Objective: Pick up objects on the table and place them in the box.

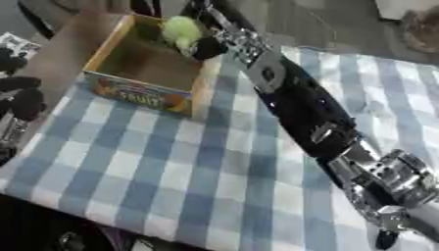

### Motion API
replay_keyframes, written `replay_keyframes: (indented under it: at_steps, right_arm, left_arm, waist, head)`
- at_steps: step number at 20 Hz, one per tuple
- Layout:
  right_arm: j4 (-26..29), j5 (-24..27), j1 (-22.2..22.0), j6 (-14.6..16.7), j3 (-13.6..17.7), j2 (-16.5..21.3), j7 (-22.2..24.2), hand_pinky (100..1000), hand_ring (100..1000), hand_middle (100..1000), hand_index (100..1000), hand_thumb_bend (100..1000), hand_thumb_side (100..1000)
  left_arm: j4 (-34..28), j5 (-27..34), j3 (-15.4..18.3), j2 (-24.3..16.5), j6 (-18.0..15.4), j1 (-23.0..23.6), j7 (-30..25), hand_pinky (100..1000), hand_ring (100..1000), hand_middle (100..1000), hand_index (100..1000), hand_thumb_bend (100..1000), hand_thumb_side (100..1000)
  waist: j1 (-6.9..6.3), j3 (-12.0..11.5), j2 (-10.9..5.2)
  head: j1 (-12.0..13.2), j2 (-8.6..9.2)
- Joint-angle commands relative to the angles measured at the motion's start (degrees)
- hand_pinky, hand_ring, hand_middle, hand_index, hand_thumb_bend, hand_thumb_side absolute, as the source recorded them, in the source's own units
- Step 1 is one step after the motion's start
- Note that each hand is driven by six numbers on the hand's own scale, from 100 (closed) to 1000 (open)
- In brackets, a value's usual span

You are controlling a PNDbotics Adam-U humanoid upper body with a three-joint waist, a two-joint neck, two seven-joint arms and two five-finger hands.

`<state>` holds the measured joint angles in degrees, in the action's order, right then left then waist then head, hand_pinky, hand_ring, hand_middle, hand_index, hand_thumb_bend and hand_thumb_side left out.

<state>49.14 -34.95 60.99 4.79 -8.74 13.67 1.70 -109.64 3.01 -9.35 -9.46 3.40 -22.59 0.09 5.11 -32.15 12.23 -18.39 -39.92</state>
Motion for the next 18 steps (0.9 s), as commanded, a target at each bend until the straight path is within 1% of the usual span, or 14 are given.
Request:
replay_keyframes:
  at_steps: [1,3,6,8,9,10,12,14,16,18]
  right_arm:
    - [-1.02,-2.15,1.04,0.02,0.95,0.64,-0.87,580,529,522,663,406,100]
    - [-1.85,-3.40,0.98,-0.19,1.31,0.81,-2.11,580,537,531,673,409,100]
    - [-3.03,-5.53,0.89,-0.99,1.82,0.80,-5.19,584,561,553,700,414,113]
    - [-3.54,-6.92,0.88,-1.19,1.69,0.64,-6.69,607,613,602,738,425,176]
    - [-3.77,-7.60,0.86,-1.06,1.55,0.54,-6.81,640,675,652,774,438,239]
    - [-4.13,-8.25,0.82,-0.48,1.07,0.38,-5.57,676,732,706,813,450,285]
    - [-4.48,-9.44,0.84,0.92,0.60,0.28,-1.51,734,802,775,860,474,358]
    - [-4.21,-10.38,0.92,2.07,0.61,0.25,2.17,776,840,810,883,499,412]
    - [-3.43,-10.84,0.96,2.76,0.75,0.29,4.19,797,858,825,890,511,434]
    - [-2.20,-10.45,0.99,3.01,0.91,0.39,4.66,789,851,818,887,502,421]
  left_arm:
    - [-1.52,0.27,-0.48,0.30,-0.03,-1.44,-0.68,543,688,725,824,609,392]
    - [-1.64,0.29,-0.73,0.48,0.00,-1.83,-0.94,542,688,725,824,611,393]
    - [-1.74,0.26,-0.87,0.58,0.05,-2.12,-1.07,542,688,722,823,612,393]
    - [-1.77,0.23,-0.89,0.61,0.07,-2.21,-1.06,542,688,720,823,613,393]
    - [-1.78,0.22,-0.90,0.62,0.07,-2.23,-1.06,542,678,720,823,614,393]
    - [-1.77,0.20,-0.91,0.64,0.08,-2.25,-1.06,542,673,720,823,614,393]
    - [-1.73,0.14,-0.92,0.65,0.08,-2.25,-1.04,542,666,720,823,615,393]
    - [-1.71,0.09,-0.91,0.65,0.06,-2.27,-1.02,542,666,720,823,616,393]
    - [-1.70,0.07,-0.90,0.65,0.05,-2.27,-0.99,542,665,719,823,618,393]
    - [-1.65,0.04,-0.86,0.63,0.05,-2.21,-0.92,542,665,719,823,619,393]
  waist:
    - [-0.20,-0.84,-0.59]
    - [0.12,-1.82,-0.36]
    - [0.51,-2.90,-0.02]
    - [0.73,-3.24,0.16]
    - [0.82,-3.32,0.22]
    - [0.95,-3.41,0.28]
    - [1.11,-3.45,0.33]
    - [1.20,-3.43,0.31]
    - [1.25,-3.35,0.25]
    - [1.23,-3.11,0.12]
  head:
    - [-1.42,1.10]
    - [-2.07,1.44]
    - [-2.80,1.67]
    - [-3.04,1.66]
    - [-3.15,1.62]
    - [-3.31,1.55]
    - [-3.48,1.51]
    - [-3.50,1.53]
    - [-3.45,1.54]
    - [-3.34,1.47]
